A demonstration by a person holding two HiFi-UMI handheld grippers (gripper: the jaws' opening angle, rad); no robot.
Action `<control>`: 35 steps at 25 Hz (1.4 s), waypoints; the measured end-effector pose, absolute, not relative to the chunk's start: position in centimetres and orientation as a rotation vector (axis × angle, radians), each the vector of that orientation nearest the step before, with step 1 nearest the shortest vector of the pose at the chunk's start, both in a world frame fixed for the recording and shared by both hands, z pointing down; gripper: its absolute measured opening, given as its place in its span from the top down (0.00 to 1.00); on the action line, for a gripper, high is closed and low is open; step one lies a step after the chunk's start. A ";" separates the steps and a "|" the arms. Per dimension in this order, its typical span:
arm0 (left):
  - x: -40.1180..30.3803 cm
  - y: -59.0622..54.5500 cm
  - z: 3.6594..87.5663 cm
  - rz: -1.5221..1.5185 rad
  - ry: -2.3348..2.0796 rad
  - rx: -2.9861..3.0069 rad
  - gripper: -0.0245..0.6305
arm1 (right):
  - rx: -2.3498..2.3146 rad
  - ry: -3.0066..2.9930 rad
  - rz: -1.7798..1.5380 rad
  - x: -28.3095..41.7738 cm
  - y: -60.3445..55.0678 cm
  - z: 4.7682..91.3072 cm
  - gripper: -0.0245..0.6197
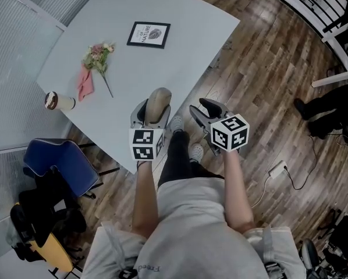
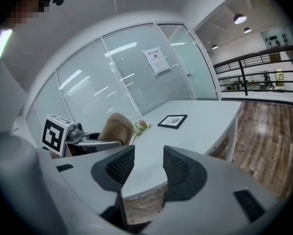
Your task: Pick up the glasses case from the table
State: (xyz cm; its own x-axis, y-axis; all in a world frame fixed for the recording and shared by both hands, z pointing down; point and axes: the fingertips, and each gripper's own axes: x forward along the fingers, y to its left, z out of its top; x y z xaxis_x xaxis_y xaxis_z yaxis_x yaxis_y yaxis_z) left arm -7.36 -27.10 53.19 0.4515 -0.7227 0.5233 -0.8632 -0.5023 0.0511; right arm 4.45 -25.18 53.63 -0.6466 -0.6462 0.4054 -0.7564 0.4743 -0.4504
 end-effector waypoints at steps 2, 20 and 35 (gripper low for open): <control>-7.4 -26.2 52.6 0.631 -1.366 2.405 0.54 | 1.213 -2.560 0.903 4.4 -24.5 53.0 0.70; -10.4 -20.6 48.0 0.514 -1.489 2.440 0.54 | 1.025 -2.636 0.763 2.0 -20.6 49.2 0.70; -10.3 -19.4 47.0 0.509 -1.514 2.453 0.54 | 0.947 -2.672 0.722 1.9 -18.7 48.3 0.75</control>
